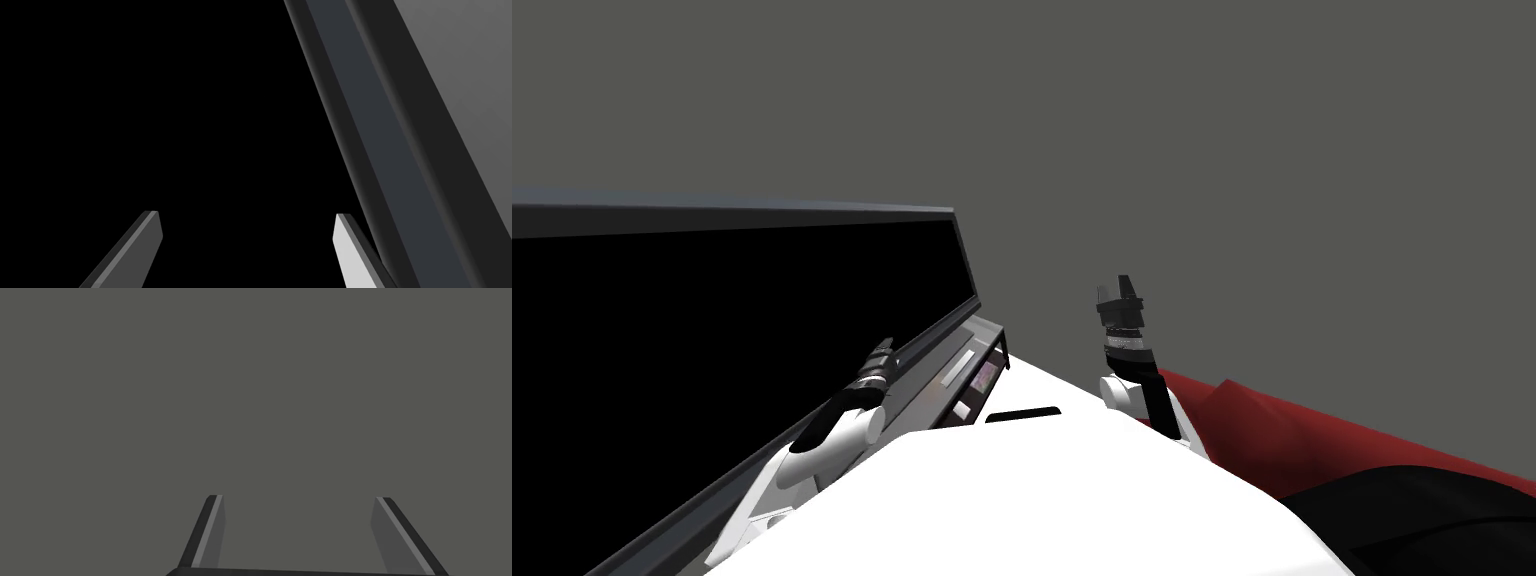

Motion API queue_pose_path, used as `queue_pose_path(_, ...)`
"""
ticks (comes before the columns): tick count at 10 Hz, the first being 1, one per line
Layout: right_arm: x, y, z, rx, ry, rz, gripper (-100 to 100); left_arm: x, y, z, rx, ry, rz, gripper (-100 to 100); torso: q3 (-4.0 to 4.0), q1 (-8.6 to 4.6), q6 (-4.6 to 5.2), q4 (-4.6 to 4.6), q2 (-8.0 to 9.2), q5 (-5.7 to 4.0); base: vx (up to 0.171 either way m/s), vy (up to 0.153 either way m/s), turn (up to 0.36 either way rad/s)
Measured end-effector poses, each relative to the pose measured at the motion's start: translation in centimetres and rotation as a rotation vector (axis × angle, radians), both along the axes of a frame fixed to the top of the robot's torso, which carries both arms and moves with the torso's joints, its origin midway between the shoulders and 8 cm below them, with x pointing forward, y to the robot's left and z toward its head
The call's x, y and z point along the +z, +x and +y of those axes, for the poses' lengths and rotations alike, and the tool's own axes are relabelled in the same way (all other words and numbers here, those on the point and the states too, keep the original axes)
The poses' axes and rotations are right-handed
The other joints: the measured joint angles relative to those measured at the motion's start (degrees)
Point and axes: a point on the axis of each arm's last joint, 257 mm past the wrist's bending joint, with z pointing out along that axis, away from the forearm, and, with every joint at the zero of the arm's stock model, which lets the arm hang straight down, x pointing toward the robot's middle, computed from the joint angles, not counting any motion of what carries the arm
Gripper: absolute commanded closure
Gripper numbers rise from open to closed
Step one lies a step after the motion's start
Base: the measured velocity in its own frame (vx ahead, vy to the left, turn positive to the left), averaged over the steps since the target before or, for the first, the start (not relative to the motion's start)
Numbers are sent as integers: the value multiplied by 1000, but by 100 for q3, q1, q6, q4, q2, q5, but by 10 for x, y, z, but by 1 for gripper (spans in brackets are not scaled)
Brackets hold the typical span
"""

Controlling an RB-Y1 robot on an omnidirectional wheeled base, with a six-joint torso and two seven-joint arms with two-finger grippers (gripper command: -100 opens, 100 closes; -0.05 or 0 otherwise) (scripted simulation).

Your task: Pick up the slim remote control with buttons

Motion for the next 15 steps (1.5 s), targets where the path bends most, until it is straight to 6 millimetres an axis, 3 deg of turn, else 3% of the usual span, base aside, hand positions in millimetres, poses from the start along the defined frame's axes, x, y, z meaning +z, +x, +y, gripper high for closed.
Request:
queue_pose_path(4,0,0,0,0,0,0,0,-36,-23,37,95,-76,110,-100,0,-3,0,0,-1,-1,62,-27,-131)
queue_pose_path(12,0,0,0,0,0,0,0,-118,-88,81,302,-281,313,-100,0,3,-2,0,0,0,60,-11,-126)
queue_pose_path(15,0,0,0,0,0,0,0,-142,-115,87,374,-361,372,-100,3,-1,-5,1,7,-1,59,-9,-129)
